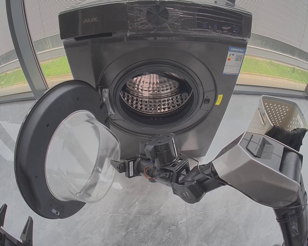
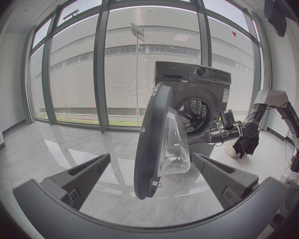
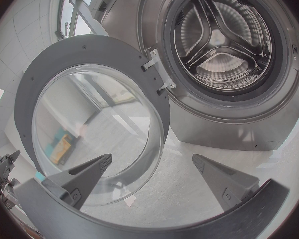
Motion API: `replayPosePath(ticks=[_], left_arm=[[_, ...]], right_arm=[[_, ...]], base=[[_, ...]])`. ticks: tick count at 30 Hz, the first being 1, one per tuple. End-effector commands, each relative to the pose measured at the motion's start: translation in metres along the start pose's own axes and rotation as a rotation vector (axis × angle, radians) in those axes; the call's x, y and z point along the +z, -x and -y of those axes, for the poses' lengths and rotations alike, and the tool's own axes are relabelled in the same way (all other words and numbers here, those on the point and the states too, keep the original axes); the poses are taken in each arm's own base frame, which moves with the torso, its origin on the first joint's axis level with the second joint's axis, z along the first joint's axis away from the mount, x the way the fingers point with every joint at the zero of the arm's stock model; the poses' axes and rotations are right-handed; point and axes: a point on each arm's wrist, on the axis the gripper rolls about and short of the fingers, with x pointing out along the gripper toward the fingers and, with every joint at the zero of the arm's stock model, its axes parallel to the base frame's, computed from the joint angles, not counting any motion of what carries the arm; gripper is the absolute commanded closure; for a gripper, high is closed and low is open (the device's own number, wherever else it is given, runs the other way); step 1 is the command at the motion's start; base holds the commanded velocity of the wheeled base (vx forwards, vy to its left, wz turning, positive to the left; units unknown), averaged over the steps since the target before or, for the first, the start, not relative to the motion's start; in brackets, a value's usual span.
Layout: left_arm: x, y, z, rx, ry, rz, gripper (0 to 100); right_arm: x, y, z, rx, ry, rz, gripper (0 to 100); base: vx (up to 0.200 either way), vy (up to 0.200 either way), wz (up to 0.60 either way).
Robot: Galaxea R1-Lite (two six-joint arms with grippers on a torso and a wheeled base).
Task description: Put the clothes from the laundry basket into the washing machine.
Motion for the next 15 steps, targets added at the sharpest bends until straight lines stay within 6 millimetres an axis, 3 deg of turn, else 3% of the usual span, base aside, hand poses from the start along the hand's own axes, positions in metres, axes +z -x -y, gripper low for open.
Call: replayPosePath(ticks=[1,12,14,15], left_arm=[[-0.005,0.0,0.0,0.001,0.0,0.0,0],[-0.005,0.0,0.0,0.001,0.002,0.0,0],[-0.005,0.0,0.0,0.001,0.0,0.002,0],[-0.005,0.0,0.0,0.001,0.0,0.0,0]], right_arm=[[-0.008,-0.021,0.001,-0.019,-0.005,0.005,0],[-0.004,-0.026,-0.005,-0.007,-0.017,0.033,0],[-0.002,-0.023,0.001,-0.028,-0.025,0.035,0],[0.003,-0.012,0.007,-0.054,-0.022,0.032,0]], base=[[0.0,0.0,0.0],[0.0,0.0,0.0],[0.0,0.0,0.0],[0.0,0.0,0.0]])
